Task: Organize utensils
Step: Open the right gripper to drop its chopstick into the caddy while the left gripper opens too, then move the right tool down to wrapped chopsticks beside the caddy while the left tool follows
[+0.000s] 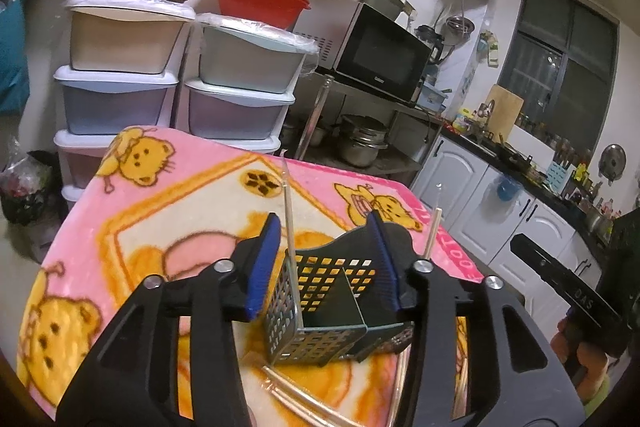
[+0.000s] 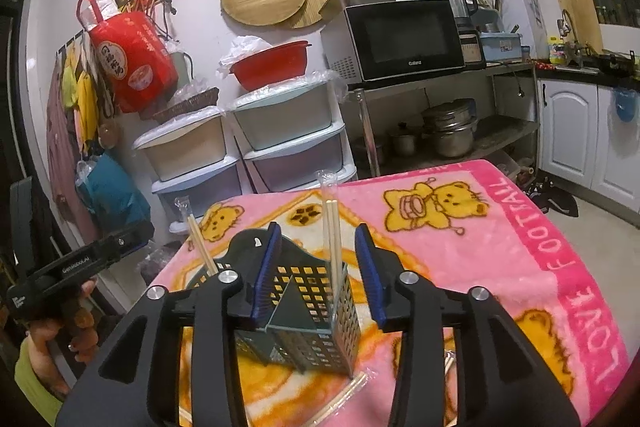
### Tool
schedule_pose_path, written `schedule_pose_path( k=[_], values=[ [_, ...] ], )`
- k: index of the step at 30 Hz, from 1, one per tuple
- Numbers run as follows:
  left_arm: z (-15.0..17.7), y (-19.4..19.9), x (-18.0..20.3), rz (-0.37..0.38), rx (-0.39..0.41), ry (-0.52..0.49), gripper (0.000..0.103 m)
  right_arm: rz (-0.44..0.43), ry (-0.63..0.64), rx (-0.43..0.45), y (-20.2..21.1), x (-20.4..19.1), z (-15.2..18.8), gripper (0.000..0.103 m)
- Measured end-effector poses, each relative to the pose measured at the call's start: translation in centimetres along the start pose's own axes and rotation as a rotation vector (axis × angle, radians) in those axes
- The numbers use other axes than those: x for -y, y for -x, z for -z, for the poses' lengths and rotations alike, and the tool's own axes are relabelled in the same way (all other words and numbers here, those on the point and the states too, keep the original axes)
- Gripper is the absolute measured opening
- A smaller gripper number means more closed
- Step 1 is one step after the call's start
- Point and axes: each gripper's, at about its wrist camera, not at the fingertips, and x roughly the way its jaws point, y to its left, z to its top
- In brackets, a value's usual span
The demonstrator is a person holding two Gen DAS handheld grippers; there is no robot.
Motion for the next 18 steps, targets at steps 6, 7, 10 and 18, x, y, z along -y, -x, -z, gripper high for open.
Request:
schedule_pose_path(
  k=[6,7,10,18],
  values=[
    [0.4,0.7,-0.2,0.000,0.004,0.006,0.055,0.004,0.015,0.003,1.0,0.0,0.2,0.045],
    [0.4,0.8,-0.3,0.003,0.003,0.008,0.056,0.004,0.015,0.003,1.2,0.1,0.3,0.045],
    [0.7,1.2,-0.3,0.000,0.005,0.012,0.064,0.008,0.018,0.003,1.8,0.2,0.5,0.046],
    [1.8,2.4,-0.2,0.012,0.003,0.027,0.080,0.008,0.030,0.003,3.0,0.3,1.2,0.051]
  ],
)
